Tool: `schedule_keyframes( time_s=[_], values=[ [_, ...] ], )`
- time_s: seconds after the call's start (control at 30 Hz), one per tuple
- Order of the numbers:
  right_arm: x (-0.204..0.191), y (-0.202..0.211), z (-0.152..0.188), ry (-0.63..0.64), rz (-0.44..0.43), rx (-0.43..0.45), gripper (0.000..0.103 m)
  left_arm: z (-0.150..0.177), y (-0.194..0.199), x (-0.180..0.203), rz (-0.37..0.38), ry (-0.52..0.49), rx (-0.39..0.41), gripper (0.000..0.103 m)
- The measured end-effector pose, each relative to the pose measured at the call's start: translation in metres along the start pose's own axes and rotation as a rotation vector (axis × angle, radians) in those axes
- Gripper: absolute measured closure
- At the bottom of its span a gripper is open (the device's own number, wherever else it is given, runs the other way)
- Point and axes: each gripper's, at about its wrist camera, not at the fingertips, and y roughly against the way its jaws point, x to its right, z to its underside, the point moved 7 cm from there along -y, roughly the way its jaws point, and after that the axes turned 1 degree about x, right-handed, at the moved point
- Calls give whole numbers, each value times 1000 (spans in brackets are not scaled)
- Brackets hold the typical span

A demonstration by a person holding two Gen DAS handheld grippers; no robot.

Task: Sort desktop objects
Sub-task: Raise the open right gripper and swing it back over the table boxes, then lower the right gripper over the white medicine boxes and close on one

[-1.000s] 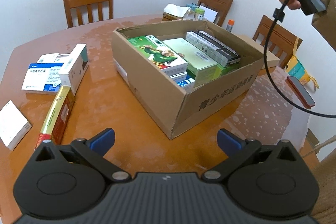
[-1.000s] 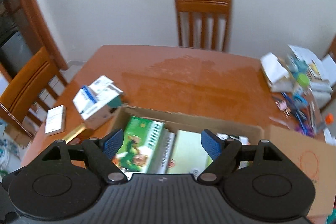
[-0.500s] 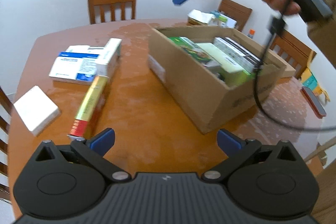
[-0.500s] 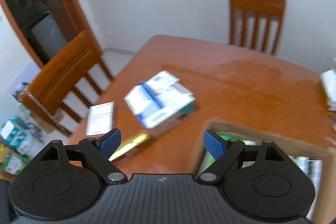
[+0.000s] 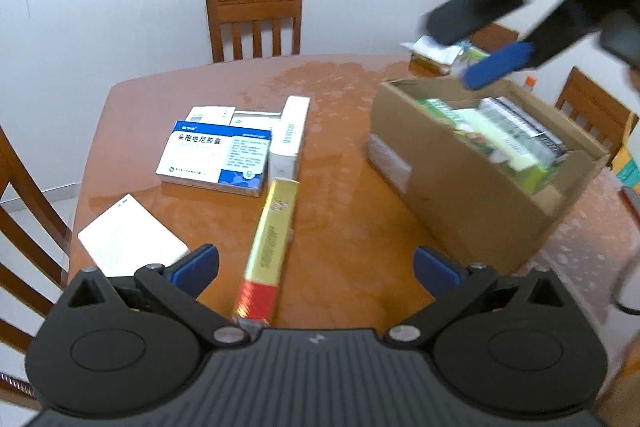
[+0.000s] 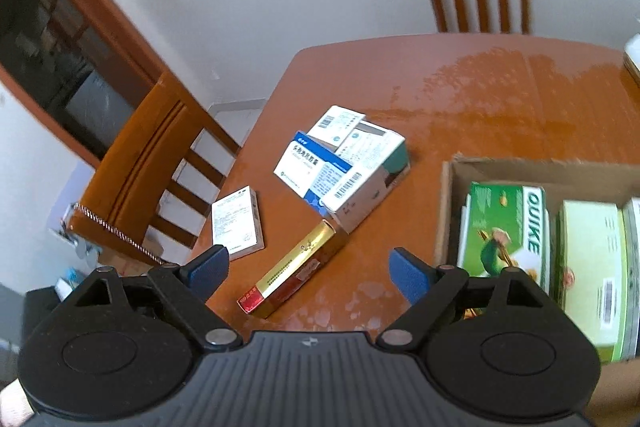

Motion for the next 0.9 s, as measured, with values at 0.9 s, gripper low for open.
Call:
schedule_keyframes(
  time_s=[0.9],
  values=[
    [6, -139, -126, -95, -109, -118, 12, -64, -98, -7, 214, -47, -26, 0]
  ],
)
